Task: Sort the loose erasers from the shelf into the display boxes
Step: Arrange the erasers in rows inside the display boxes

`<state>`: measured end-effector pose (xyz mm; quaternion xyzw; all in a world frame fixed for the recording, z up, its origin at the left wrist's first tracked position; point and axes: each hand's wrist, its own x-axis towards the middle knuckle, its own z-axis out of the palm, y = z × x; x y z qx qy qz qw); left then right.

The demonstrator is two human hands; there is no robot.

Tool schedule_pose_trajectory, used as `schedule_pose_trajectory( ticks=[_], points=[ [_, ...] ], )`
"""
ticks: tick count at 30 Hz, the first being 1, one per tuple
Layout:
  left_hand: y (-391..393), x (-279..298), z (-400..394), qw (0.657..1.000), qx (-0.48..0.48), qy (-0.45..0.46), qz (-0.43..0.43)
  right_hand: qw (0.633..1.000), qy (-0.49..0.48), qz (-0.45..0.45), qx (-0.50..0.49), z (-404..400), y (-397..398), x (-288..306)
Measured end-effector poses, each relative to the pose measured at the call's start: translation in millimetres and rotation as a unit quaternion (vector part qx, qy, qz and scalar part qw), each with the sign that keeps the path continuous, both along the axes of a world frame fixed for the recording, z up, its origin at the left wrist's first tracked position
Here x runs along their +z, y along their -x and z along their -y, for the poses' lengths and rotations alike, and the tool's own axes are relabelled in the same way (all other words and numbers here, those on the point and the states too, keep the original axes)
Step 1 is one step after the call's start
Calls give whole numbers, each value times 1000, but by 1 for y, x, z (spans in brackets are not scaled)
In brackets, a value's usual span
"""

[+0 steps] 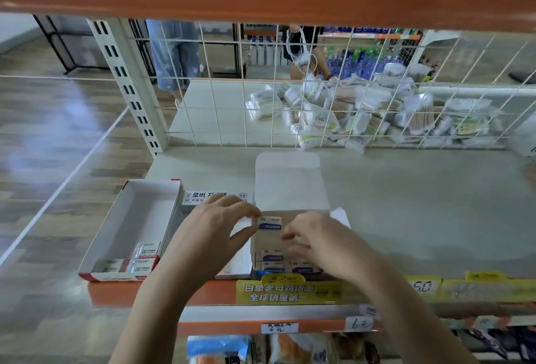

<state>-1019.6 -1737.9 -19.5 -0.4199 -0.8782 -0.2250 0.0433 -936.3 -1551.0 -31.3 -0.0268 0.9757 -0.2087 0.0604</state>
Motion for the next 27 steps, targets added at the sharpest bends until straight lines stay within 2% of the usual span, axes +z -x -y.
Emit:
schedule_pose_trajectory(
  ticks=[6, 11, 20, 27],
  points=[
    [-12, 7, -34, 994, -40, 86, 49, 993, -42, -75, -81, -37, -11, 17],
    [-19, -4, -59, 986, -58, 139, 65, 986, -53, -90, -131, -55, -13, 17],
    [-15, -23, -64, 973, -65, 210, 63, 987, -42, -78, -133, -57, -10, 7],
    [-12, -22, -63, 969, -83, 221, 76, 988, -36, -76, -128, -59, -7, 7]
  ],
)
